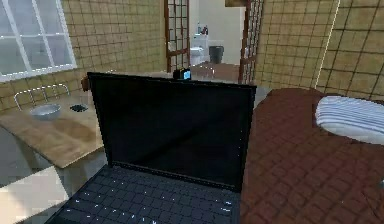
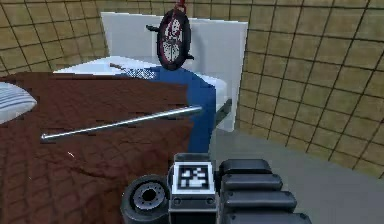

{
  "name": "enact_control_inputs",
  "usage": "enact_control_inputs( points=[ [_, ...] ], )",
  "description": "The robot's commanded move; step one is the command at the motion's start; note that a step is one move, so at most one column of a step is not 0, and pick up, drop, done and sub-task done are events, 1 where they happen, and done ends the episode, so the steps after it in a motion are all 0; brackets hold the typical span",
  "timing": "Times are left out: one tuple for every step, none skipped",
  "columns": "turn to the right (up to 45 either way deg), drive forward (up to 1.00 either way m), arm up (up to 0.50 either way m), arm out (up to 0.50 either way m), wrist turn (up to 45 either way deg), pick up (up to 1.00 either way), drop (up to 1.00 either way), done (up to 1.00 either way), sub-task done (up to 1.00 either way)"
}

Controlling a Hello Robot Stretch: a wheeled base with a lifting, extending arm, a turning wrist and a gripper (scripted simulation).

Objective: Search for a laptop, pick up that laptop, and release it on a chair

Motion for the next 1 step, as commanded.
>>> enact_control_inputs(
  points=[
    [-45.0,0.00,0.00,0.00,0.0,0.00,0.00,0.00,0.00]
  ],
)
